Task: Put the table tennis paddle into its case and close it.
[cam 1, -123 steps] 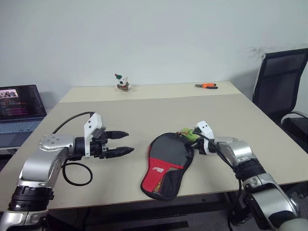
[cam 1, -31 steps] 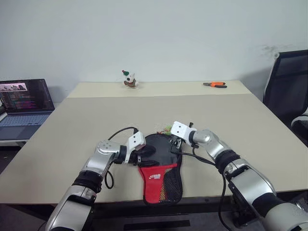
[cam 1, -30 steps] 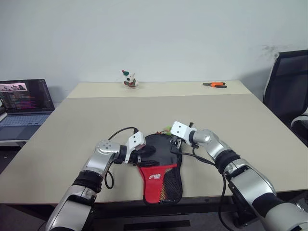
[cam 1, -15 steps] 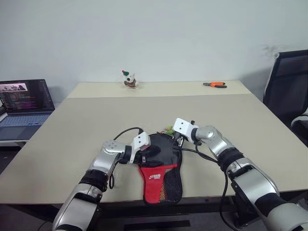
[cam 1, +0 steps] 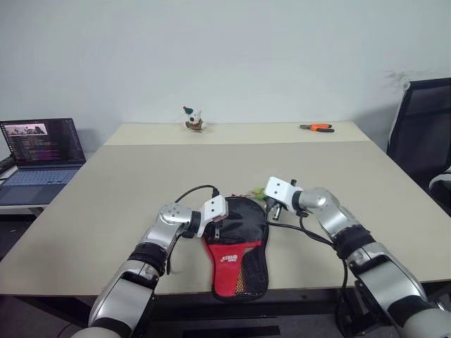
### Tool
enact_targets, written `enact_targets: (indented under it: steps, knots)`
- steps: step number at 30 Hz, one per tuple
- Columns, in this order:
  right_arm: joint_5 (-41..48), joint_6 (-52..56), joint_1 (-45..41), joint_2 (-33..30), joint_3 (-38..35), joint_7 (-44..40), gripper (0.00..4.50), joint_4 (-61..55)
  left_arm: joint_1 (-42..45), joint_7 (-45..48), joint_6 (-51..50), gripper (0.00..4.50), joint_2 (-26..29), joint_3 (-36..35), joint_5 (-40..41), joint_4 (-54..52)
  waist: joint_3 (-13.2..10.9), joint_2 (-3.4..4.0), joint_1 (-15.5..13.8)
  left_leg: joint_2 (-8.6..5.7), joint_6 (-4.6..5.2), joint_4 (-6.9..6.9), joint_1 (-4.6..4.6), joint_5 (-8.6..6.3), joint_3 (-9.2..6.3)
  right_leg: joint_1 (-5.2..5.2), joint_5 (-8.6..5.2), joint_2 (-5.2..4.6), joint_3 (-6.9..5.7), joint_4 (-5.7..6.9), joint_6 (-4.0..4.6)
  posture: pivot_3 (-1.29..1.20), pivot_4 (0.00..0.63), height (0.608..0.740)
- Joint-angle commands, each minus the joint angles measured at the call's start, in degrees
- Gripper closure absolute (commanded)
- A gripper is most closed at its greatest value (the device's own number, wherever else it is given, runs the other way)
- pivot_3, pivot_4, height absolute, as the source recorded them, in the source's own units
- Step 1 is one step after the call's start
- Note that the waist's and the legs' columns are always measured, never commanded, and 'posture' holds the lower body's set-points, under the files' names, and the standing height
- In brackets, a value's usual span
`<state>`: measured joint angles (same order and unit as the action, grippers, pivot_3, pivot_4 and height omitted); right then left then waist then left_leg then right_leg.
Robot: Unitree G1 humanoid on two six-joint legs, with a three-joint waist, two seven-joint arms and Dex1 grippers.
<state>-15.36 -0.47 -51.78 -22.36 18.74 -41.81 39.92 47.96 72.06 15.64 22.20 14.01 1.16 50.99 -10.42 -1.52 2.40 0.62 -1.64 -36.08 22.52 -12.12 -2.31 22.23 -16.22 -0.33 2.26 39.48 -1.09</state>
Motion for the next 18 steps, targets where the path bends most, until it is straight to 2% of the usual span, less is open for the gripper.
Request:
enact_targets:
  steps: [1,3,11,18]
  knots:
    - [1.2,4.6,4.1,-5.0,-3.0,-2.8,4.48,-10.2,-2.4,0.1,-0.3,0.84,-0.1,3.5,-5.0,4.7,0.0,0.04,-0.2,0.0,0.0,0.01,0.01,0.0,-0.01,0.0,0.0,0.0,0.0,-0.02,0.0,0.0,0.15,0.74]
    - [2.3,7.8,7.7,-7.9,-3.9,-5.1,4.48,-16.9,-2.3,0.0,-0.2,0.84,-0.3,3.5,-5.0,5.2,0.1,0.12,-0.5,-0.01,0.0,0.01,0.04,0.0,-0.03,0.0,0.0,0.0,-0.02,-0.06,0.0,0.0,0.15,0.74]
    - [14.9,23.5,28.0,-23.6,-7.7,-23.4,4.48,-53.8,-2.1,0.1,0.1,0.84,-0.8,3.2,-4.8,6.5,0.3,0.36,-0.8,-0.09,0.04,0.04,0.16,-0.04,-0.15,-0.11,0.0,0.05,-0.14,-0.46,-0.08,0.0,0.15,0.74]
    - [26.3,34.5,41.7,-34.3,-10.3,-30.3,4.48,-75.6,-1.3,-0.3,0.6,0.84,-1.4,3.2,-4.8,7.8,0.4,0.29,-0.8,-0.05,0.02,0.03,-0.11,-0.05,-0.14,-0.41,-0.07,0.07,-0.15,-0.6,-0.16,0.0,0.15,0.74]
